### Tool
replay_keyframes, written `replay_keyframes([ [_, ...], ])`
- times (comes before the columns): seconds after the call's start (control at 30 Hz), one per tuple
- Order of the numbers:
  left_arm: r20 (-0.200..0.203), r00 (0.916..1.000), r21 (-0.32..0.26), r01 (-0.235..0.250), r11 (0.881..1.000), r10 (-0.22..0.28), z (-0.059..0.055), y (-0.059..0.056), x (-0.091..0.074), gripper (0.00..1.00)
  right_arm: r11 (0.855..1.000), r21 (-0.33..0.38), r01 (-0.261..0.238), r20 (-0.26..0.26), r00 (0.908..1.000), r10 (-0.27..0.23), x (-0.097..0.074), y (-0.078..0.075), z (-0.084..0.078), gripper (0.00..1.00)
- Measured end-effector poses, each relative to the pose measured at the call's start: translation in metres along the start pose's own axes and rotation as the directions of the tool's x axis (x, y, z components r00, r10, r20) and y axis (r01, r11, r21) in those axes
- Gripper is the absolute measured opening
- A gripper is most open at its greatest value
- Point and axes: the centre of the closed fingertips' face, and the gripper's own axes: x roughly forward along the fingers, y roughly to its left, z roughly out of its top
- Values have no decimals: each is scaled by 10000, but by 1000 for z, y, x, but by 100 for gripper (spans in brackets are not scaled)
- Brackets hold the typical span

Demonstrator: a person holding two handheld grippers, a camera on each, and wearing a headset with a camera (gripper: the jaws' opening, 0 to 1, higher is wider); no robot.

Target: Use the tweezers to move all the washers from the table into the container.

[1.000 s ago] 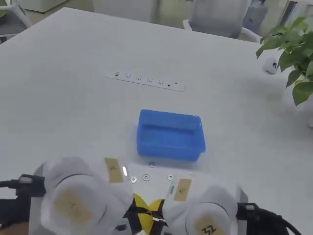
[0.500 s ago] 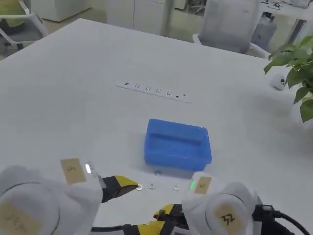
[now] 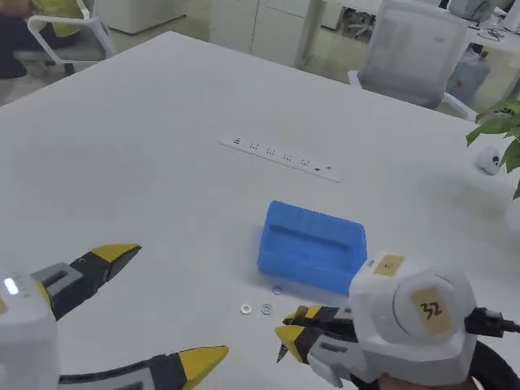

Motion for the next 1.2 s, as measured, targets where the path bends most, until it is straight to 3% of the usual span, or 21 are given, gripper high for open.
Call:
replay_keyframes([
  [0.17, 66, 9993, 107, -373, 9992, 373, -6, 1, -7, 79, 9997, -199, 133, 2, 9999, -133, 3, -7, 6, 3],
  [0.27, 164, 9973, -434, -707, 9965, 715, -10, 2, -9, 79, 9998, -116, 157, 126, 9998, -155, 6, -10, 13, 3],
  [0.37, 142, 9974, -566, -700, 9959, 709, -17, 2, -8, 81, 9996, -181, 218, 189, 9996, -215, 9, -14, 19, 3],
  [0.43, 155, 9979, -443, -619, 9971, 627, -16, 1, -7, 81, 9995, -188, 263, 209, 9994, -259, 12, -17, 21, 3],
  [0.5, 454, 9959, -384, -766, 9963, 783, -8, 0, -8, 85, 9992, -202, 335, 267, 9991, -330, 14, -21, 23, 3],
  [0.8, 155, 9955, -376, -929, 9950, 935, -14, 3, -6, 99, 9986, 425, 313, 858, 9957, -349, 31, -33, 34, 3],
  [0.93, 161, 9960, -421, -867, 9953, 875, -17, 3, -6, 99, 9975, 577, 397, 924, 9947, -450, 40, -36, 32, 3],
  [1.2, -200, 9979, -267, -628, 9977, 623, -22, -1, -7, 99, 9905, 1332, 354, 1275, 9904, -526, 50, -44, 36, 3],
])
